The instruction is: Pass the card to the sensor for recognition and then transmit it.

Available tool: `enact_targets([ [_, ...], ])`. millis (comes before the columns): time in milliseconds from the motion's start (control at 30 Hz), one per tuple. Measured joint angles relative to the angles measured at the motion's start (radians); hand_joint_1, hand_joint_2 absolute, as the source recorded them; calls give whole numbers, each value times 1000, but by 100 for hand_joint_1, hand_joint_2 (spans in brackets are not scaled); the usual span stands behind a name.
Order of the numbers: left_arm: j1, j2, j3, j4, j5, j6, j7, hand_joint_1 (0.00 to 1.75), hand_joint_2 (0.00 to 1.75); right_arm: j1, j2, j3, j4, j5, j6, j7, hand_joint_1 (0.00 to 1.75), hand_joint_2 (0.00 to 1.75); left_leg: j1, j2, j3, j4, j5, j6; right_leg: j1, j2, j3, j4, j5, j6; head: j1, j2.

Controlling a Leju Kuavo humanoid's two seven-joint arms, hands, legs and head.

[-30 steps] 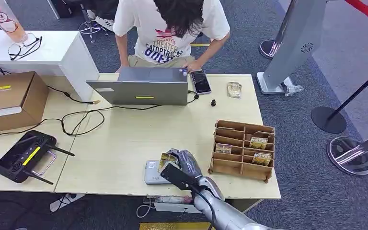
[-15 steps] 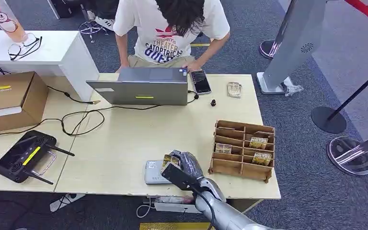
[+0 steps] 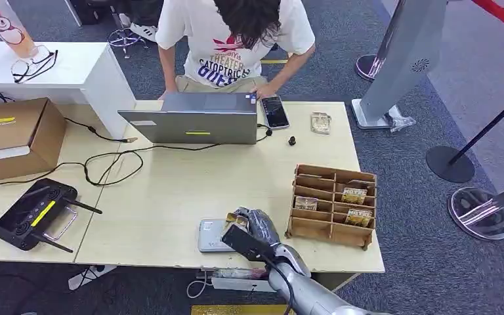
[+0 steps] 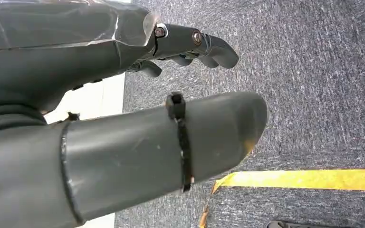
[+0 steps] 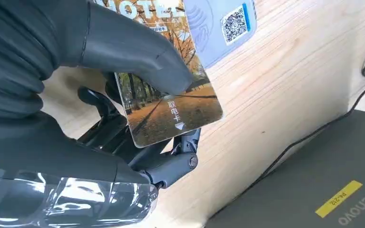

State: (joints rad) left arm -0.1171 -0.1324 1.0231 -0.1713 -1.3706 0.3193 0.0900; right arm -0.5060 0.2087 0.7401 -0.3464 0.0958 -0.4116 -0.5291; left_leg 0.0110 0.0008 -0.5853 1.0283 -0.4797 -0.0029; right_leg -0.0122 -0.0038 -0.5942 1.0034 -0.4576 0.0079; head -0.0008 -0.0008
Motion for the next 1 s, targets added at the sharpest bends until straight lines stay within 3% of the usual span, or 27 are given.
enact_targets([
  [700, 0, 0, 0, 0, 3, 0, 0, 0, 0, -1, 0, 1, 18, 49, -45, 33, 175, 175, 0, 0, 0, 0, 0, 0, 0, 0, 0, 0, 0, 0, 0, 0],
  [1000, 0, 0, 0, 0, 4, -1, 3, 0, 0, -9, 0, 31, 22, 131, -172, 73, 175, 175, 0, 0, 0, 0, 0, 0, 0, 0, 0, 0, 0, 0, 0, 0],
])
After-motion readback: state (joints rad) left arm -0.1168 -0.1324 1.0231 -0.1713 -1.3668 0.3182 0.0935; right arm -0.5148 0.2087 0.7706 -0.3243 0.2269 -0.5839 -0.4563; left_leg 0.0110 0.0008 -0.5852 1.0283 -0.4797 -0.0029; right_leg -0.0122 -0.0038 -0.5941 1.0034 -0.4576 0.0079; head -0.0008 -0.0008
